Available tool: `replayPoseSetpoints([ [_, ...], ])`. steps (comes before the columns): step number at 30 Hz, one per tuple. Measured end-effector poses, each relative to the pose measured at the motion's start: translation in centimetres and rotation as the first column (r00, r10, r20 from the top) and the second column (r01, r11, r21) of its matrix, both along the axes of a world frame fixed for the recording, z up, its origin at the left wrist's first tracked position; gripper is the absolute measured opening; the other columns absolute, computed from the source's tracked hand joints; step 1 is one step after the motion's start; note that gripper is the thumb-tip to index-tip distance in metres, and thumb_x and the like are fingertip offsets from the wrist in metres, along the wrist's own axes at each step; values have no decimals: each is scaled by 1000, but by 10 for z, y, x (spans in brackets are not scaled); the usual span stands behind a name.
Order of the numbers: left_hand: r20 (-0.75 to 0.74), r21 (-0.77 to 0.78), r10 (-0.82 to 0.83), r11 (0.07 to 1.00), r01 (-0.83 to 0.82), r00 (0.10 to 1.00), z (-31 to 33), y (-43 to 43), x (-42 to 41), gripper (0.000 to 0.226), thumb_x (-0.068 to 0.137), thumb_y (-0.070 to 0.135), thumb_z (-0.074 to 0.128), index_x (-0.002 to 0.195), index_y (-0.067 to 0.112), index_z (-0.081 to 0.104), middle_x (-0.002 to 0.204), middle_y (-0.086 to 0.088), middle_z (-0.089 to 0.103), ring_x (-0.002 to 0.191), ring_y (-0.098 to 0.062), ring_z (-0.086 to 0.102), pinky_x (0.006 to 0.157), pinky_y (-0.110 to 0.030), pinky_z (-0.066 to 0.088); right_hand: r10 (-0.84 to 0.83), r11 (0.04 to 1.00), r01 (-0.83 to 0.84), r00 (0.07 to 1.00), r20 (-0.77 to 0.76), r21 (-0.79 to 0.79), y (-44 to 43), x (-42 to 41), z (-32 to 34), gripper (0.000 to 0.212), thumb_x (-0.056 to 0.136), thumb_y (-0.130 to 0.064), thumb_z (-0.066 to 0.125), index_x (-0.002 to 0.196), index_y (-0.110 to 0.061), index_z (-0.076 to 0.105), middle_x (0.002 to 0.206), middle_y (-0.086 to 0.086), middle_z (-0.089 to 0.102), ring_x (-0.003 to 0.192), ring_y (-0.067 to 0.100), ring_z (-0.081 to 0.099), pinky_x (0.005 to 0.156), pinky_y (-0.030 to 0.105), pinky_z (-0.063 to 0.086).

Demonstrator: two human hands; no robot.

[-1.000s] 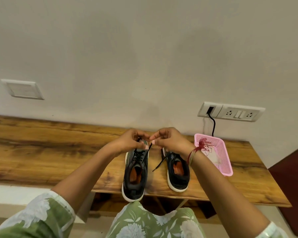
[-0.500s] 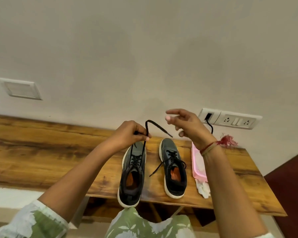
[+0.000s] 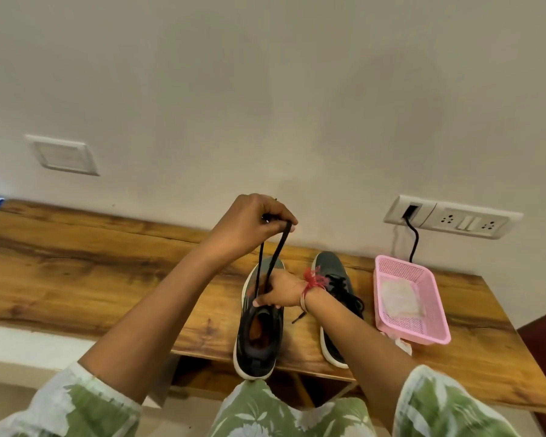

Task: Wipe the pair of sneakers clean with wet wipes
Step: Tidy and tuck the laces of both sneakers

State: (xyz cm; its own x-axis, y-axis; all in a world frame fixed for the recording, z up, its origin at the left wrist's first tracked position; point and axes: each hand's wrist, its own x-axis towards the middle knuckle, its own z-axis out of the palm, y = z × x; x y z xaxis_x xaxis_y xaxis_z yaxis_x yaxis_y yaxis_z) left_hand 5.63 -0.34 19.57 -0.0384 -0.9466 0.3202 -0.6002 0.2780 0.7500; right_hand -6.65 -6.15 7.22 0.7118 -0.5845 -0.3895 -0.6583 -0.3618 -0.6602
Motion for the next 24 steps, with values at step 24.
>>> replayPoseSetpoints([
  [24, 255, 29, 62, 997, -72, 965, 24, -4, 4, 30, 95, 8, 53, 122, 14, 65, 123, -3, 65, 114, -13, 59, 89, -13, 37, -570, 820, 330, 397, 719, 468, 14, -32, 112, 9, 86, 3, 59, 88, -3, 65, 68, 2, 69, 60, 10, 63, 61, 20, 55],
])
